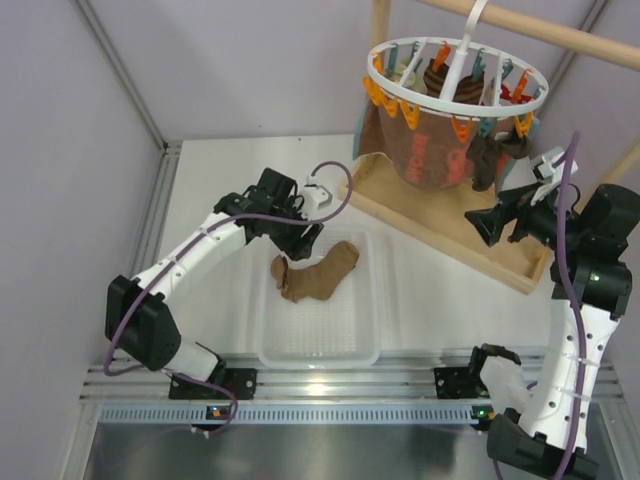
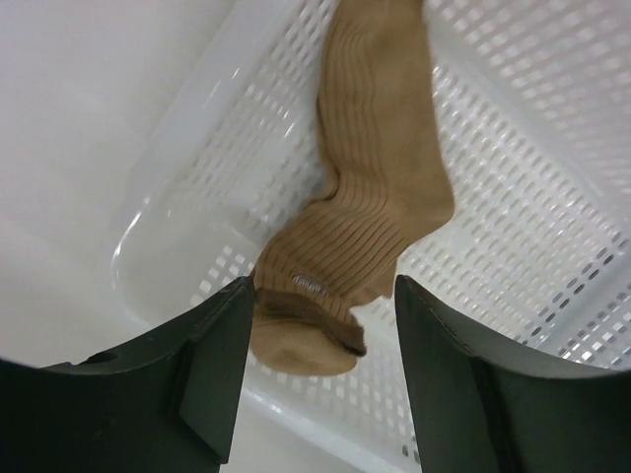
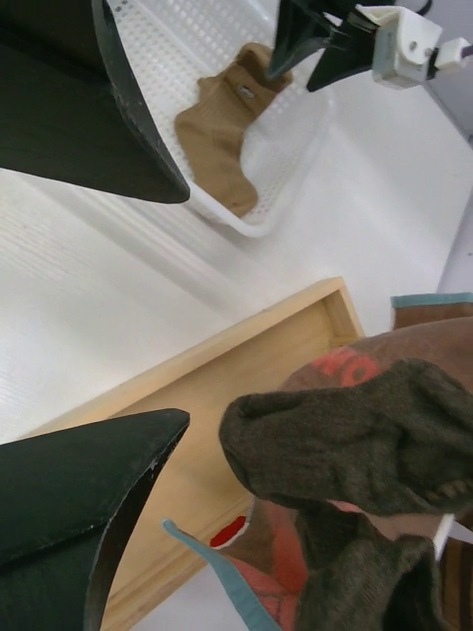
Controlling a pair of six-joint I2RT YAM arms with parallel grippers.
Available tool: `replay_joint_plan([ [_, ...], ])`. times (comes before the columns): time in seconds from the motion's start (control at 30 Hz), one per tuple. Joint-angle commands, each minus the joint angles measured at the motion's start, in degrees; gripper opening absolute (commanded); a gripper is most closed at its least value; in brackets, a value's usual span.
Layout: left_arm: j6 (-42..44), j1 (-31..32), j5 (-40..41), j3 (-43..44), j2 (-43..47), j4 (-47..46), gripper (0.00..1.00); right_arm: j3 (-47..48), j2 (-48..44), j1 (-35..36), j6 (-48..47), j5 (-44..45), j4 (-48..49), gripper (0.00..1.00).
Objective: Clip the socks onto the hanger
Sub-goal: Open the clamp at the hanger.
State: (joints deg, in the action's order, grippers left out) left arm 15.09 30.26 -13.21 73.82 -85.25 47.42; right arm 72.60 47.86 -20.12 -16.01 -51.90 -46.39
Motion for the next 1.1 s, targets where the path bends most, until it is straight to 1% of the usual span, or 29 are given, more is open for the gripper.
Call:
replay_joint_plan([
  [0.0, -1.2, 2.6, -8.0, 1.7, 3.9, -13.5, 0.65, -1.6, -1.0, 0.9, 8.3, 1.5, 12.9, 0.83],
  [0.03, -3.4, 2.7, -10.6, 0.7, 4.5, -16.4, 0.66, -1.9, -1.4, 1.0, 12.3, 1.7, 15.5, 0.82],
  [0.07, -5.1, 2.7, -16.6, 0.1, 5.8, -20.3, 0.67, -2.3, -1.5, 1.1, 14.3, 2.1, 18.2, 0.80],
  [0.1, -6.6, 2.7, -19.4, -0.8, 6.6, -24.4, 0.68, -2.4, -1.8, 1.7, 15.6, 2.3, 22.6, 0.79],
  [0.13, -11.4, 2.8, -22.5, -3.4, 7.5, -36.0, 0.70, -2.3, -1.5, 1.9, 18.5, 2.7, 24.6, 0.78],
  [0.17, -14.9, 2.9, -25.8, -5.0, 8.6, -43.1, 0.71, -2.1, -1.2, 2.0, 22.2, 3.4, 26.5, 0.76],
  [0.2, -18.8, 3.0, -26.5, -6.2, 8.7, -50.2, 0.72, -2.1, -1.0, 2.1, 24.3, 3.6, 31.1, 0.75],
  [0.23, -25.3, 4.0, -26.6, -7.5, 8.4, -64.0, 0.75, -2.0, -0.7, 2.1, 27.9, 3.7, 32.9, 0.75],
  [0.3, -29.7, 5.9, -26.0, -5.8, 4.5, -73.4, 0.76, -1.7, 0.0, 2.2, 31.6, 4.9, 38.6, 0.73],
  [0.33, -33.7, 7.6, -26.1, -2.9, 2.7, -76.7, 0.76, -1.6, 0.0, 2.2, 35.0, 5.5, 40.7, 0.72],
  [0.37, -35.4, 8.4, -26.2, -1.8, -0.6, -84.2, 0.76, -1.4, 0.0, 2.1, 36.2, 6.5, 42.2, 0.71],
  [0.4, -36.8, 9.2, -26.1, -0.7, -1.9, -87.2, 0.77, -1.0, 0.4, 2.1, 37.2, 6.7, 43.4, 0.70],
  [0.43, -38.4, 10.8, -26.3, 2.2, -3.4, -89.2, 0.77, -0.7, 0.7, 2.2, 39.5, 7.0, 45.7, 0.69],
  [0.5, -39.1, 12.0, -26.4, 6.1, -8.2, -91.6, 0.77, 0.6, 1.4, 2.2, 41.3, 7.2, 46.0, 0.67],
  [0.53, -39.7, 12.9, -25.5, 10.1, -9.7, -92.3, 0.78, 1.1, 2.5, 2.1, 42.2, 7.4, 47.6, 0.67],
  [0.6, -41.9, 13.5, -24.5, 14.3, -15.0, -95.0, 0.77, 1.8, 3.9, 2.2, 44.4, 7.6, 49.2, 0.66],
  [0.63, -42.9, 13.7, -24.1, 18.7, -16.9, -95.8, 0.77, 2.2, 4.3, 2.2, 45.3, 7.8, 49.2, 0.66],
  [0.67, -44.0, 13.9, -24.0, 20.8, -20.4, -96.6, 0.76, 2.5, 4.7, 2.3, 45.6, 8.1, 49.4, 0.66],
  [0.73, -46.7, 14.1, -23.1, 25.0, -23.5, -100.1, 0.76, 3.4, 5.8, 2.2, 46.6, 8.0, 49.4, 0.65],
  [0.77, -47.3, 14.4, -22.6, 26.1, -25.7, -101.0, 0.76, 3.7, 6.0, 2.2, 46.9, 7.6, 49.6, 0.65],
  [0.93, -48.4, 15.9, -21.3, 31.1, -30.8, -107.9, 0.75, 4.2, 7.3, 2.5, 49.1, 7.0, 51.8, 0.65],
  [1.07, -49.4, 16.5, -19.6, 35.2, -34.9, -109.6, 0.75, 4.8, 8.1, 2.5, 49.7, 6.4, 51.8, 0.64],
])
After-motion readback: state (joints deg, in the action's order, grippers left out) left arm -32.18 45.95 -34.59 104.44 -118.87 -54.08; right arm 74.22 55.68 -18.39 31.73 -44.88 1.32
